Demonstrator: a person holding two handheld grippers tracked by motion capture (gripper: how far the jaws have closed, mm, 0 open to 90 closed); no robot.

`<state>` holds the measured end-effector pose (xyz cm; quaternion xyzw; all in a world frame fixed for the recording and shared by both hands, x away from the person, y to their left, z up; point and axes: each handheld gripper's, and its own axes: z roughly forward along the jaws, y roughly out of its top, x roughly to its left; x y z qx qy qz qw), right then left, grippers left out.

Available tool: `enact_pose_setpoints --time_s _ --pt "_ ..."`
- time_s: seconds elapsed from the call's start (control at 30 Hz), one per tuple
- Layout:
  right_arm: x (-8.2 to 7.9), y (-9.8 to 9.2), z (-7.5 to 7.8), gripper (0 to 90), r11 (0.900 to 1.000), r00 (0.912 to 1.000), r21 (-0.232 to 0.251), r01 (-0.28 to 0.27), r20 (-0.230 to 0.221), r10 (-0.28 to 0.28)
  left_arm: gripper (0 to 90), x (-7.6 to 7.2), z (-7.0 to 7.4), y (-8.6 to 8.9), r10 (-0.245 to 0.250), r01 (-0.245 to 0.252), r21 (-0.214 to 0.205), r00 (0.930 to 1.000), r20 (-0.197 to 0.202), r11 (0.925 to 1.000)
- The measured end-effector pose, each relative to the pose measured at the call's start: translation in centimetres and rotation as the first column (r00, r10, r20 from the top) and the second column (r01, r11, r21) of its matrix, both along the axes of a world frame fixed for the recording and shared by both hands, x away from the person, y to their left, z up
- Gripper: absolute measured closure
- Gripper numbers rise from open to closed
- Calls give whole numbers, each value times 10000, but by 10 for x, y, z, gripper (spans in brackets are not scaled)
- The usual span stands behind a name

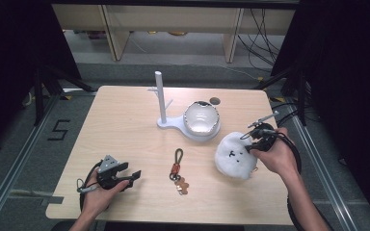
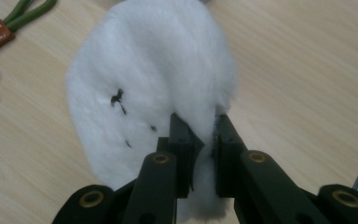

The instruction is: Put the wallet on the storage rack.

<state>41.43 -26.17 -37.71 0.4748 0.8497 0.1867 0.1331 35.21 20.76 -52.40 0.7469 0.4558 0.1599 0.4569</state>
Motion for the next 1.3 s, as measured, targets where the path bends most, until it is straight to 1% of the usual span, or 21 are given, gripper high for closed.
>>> enact_pose_setpoints --time_s 0.03,0.07,0.13,0.17,0.27,0.4,0.47,0.6,0.63,0.7,0.73,0.8,0.83,0.93,0.97,1.0,1.03,1.13,1.17,1.23,1.3 --pt "1 0 2 818 9999 9999 -62 -106 29 106 330 0 0 0 -27 28 -59 10000 23 10000" --pt "3 1 4 818 10000 9999 -37 -28 134 29 330 1 -1 0 -80 80 -103 10000 7 9999" --pt "5 3 8 818 10000 9997 -72 -42 223 44 330 0 0 0 -3 3 -75 10000 -1 10000" --pt "6 3 10 818 9999 9995 -90 -147 271 149 330 0 0 0 -1 1 -85 10000 0 10000" --pt "10 6 13 818 9998 9991 -96 -165 393 169 330 1 -1 0 -50 50 -185 10000 -18 9998" --pt "14 9 19 817 9990 9978 -275 -341 553 356 330 1 -1 0 -46 45 -184 10000 -19 9998" --pt "15 10 22 817 9983 9975 -390 -428 551 449 330 1 -1 0 -47 47 -186 10000 -20 9998" --pt "20 13 25 817 9973 9970 -482 -550 520 575 330 1 -1 0 -3 4 -148 10000 52 9999" --pt "20 14 26 817 9970 9966 -534 -554 577 584 330 0 0 0 48 -48 -68 10000 9 10000" --pt "22 15 26 817 9962 9962 -575 -654 536 685 330 0 -1 1 18 -17 -132 10000 41 9999" --pt "23 16 27 817 9961 9955 -627 -625 677 668 330 0 -1 1 21 -21 -133 10000 36 9999" --pt "25 16 29 817 9947 9944 -681 -774 666 820 330 1 -1 0 22 -21 -134 10000 36 9999" --pt "26 18 30 816 9954 9946 -671 -687 734 736 330 0 -1 1 23 -23 -126 10000 40 9999" --pt "28 19 32 817 9942 9928 -732 -792 842 853 330 0 -1 1 32 -32 -142 10000 37 9999" --pt "28 20 34 816 9945 9933 -706 -778 800 833 330 1 -1 0 35 -35 -136 10000 31 9999" --pt "30 20 35 816 9939 9919 -740 -812 919 879 330 1 -1 0 30 -29 -138 10000 27 9999" --pt "30 21 35 816 9944 9921 -672 -810 908 870 330 1 -1 0 32 -31 -131 10000 25 9999" --pt "33 23 38 816 9940 9903 -698 -842 1047 913 330 1 -1 0 43 -43 -135 10000 12 9999" --pt "34 24 40 816 9928 9886 -784 -909 1133 994 330 1 -1 1 52 -51 -148 10000 8 9999" --pt "36 25 41 816 9925 9886 -803 -926 1116 1012 330 1 -1 1 45 -45 -159 10000 1 9999" --pt "39 27 43 816 9922 9872 -821 -942 1210 1038 330 1 -1 1 44 -44 -155 10000 -7 9999"
